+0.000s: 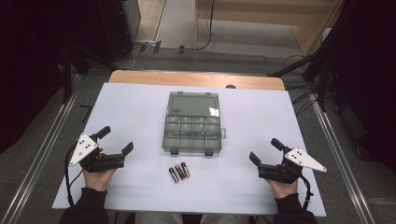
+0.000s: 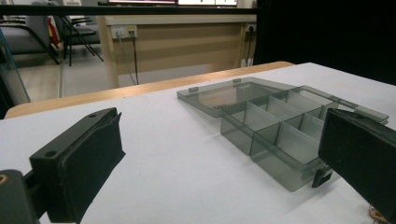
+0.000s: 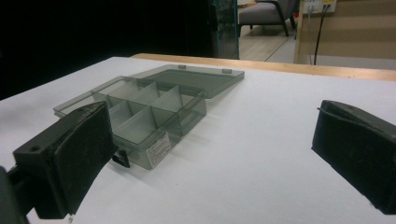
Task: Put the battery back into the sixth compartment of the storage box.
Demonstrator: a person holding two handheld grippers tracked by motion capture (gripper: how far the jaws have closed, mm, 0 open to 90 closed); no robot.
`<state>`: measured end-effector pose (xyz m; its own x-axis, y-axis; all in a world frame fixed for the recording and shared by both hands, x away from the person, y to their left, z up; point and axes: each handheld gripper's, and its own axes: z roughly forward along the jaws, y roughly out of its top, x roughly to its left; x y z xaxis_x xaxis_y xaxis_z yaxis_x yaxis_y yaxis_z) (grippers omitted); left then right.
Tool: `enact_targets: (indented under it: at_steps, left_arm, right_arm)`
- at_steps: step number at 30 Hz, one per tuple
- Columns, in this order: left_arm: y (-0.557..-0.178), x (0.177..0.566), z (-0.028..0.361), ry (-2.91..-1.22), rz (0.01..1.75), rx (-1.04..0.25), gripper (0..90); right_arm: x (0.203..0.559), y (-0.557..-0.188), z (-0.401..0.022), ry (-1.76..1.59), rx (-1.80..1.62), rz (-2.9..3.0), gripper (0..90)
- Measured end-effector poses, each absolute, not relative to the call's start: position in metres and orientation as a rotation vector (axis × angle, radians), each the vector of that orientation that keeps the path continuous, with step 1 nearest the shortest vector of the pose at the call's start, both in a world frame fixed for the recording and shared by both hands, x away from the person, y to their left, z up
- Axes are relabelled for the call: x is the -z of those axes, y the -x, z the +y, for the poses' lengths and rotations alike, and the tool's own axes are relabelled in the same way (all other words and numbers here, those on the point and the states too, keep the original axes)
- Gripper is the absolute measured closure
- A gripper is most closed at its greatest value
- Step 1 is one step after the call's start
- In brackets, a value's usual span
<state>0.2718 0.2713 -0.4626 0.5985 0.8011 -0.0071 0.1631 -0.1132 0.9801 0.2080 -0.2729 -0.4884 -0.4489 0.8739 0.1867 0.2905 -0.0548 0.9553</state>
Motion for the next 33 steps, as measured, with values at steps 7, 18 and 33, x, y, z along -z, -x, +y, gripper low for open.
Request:
enact_targets:
  at_steps: [7,18,33]
  left_arm:
    - [-0.271,0.462,0.272,-1.619,0.824,-0.678,0.0]
    - [-0.272,0.463,0.271,-1.629,0.806,-0.669,0.0]
    - [-0.271,0.463,0.272,-1.634,0.794,-0.669,0.0]
  right_arm:
    - [0.488,-0.207,-0.271,-1.246,-1.528,1.751,0.0]
    - [0.487,-0.207,-0.261,-1.231,-1.486,1.796,0.0]
    - [0.487,-0.207,-0.217,-1.120,-1.430,1.978,0.0]
